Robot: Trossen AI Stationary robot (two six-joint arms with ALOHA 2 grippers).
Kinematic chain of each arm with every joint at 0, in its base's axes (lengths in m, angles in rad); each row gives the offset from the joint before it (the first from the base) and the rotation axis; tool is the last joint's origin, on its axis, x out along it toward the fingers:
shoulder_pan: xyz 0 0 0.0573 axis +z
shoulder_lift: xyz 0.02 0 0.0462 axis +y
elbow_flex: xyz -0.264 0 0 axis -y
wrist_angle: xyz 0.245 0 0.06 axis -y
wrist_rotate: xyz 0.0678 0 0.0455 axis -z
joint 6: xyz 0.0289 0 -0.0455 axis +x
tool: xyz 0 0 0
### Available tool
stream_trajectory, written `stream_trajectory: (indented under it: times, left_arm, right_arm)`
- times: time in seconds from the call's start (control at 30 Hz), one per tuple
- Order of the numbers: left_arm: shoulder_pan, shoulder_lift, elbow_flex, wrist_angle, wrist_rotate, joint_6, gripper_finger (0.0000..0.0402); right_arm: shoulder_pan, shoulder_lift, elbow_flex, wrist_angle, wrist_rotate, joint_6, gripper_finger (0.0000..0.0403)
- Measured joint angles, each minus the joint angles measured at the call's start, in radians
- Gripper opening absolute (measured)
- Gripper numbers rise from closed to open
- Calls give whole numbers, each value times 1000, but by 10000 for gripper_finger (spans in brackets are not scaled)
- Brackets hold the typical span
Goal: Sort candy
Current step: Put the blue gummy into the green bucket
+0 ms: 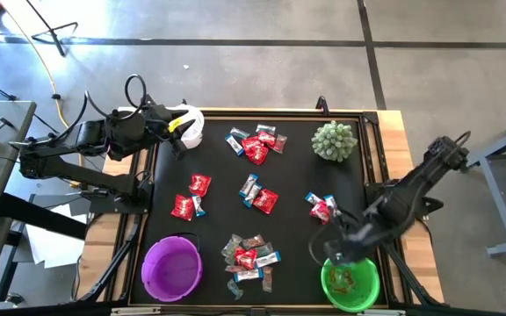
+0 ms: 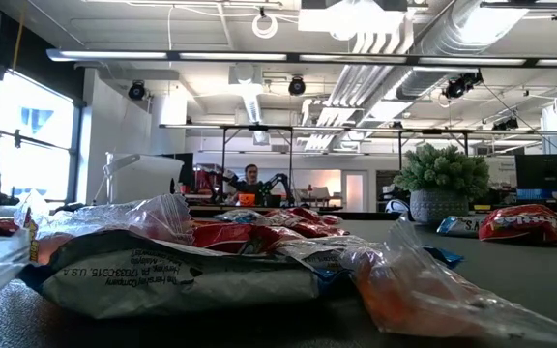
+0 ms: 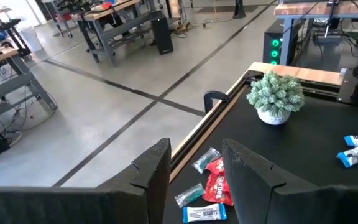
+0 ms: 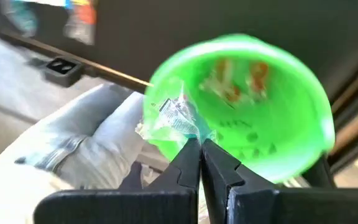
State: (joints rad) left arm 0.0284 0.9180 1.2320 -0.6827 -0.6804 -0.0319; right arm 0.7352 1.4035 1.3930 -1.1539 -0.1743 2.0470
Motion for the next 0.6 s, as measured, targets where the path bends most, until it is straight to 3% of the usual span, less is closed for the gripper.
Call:
stream_trajectory:
  times: [0.13, 0.33, 0.6]
  left_arm:
    - [0, 0, 0, 18, 0, 3, 131]
    - [0, 0, 0, 70, -1, 44, 131]
    - [0, 0, 0, 91, -1, 82, 131]
  right_arm:
    - [87, 43, 0, -1, 38, 125, 0]
    - [136, 112, 0, 0, 87, 110, 3]
    - [144, 163, 0, 34, 1, 93, 76]
